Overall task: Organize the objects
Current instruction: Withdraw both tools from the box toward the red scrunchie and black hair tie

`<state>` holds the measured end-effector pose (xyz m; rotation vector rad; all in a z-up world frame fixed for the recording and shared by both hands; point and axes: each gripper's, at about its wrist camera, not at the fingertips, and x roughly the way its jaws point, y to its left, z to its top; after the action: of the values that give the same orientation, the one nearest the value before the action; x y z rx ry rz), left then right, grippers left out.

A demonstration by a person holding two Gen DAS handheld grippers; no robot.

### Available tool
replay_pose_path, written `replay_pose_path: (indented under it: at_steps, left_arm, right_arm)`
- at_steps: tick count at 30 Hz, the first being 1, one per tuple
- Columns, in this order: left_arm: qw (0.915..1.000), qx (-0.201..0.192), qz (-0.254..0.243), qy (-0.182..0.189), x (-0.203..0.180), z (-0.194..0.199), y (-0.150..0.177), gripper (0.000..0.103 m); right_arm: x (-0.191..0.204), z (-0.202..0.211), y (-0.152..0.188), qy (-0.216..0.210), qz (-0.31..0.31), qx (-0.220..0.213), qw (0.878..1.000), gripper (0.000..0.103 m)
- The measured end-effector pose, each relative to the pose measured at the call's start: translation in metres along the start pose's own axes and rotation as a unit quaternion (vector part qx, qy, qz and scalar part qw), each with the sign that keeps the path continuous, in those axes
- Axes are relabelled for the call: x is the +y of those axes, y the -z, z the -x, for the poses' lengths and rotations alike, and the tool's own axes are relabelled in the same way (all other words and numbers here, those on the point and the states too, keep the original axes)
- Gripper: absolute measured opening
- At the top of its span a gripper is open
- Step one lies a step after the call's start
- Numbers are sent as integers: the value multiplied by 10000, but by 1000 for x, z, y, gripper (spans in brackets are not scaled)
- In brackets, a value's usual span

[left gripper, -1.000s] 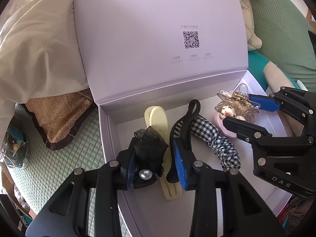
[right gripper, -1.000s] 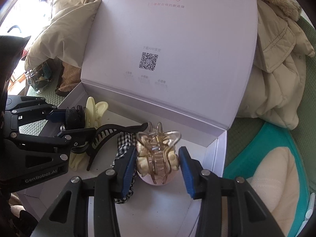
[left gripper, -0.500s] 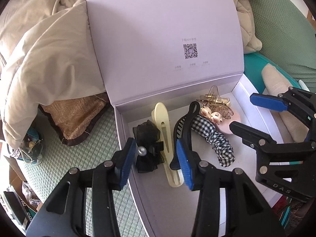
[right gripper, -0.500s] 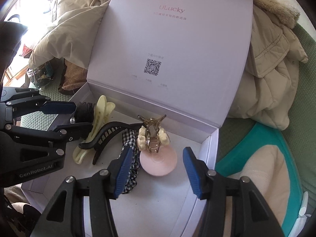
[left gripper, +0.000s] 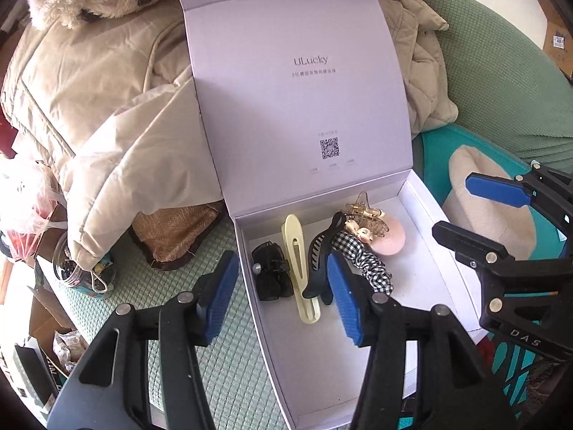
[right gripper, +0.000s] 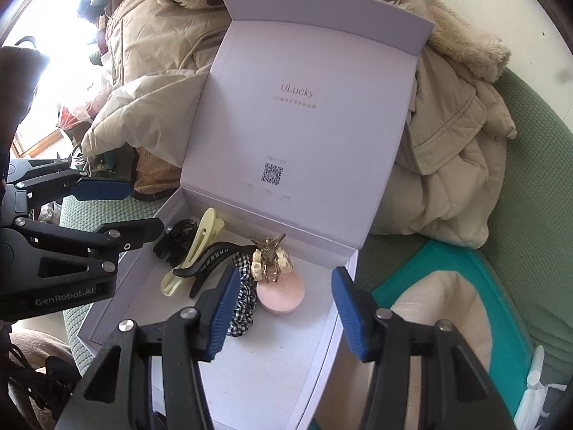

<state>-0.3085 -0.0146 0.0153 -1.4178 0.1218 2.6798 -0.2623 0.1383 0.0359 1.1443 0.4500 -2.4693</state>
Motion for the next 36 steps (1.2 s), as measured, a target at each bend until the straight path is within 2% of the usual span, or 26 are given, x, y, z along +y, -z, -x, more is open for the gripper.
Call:
replay_pose_path:
  at_steps: [17, 20, 26, 28, 36]
  left_arm:
    - [9972, -743, -21, -96, -6, 136, 16, 65]
    - [9960, -880, -31, -138, -9, 158, 22, 69]
    - [9938, -1106, 17, -145, -13, 198, 39, 76]
    - [9937, -1117, 32, -123, -14, 207, 47, 78]
    - [9939, -1094, 105, -97, -24, 236, 81, 82]
  right_arm:
    - [12, 114, 10, 222, 13, -761, 9969, 54]
    - [15, 134, 15, 325, 10, -904, 9954, 63]
    - [22, 170, 27, 387, -33, -1142, 9927, 65]
    - [25, 180, 32, 440, -46, -1196, 9918, 69]
    - [34, 205, 55, 479, -80, -1246, 9910, 70]
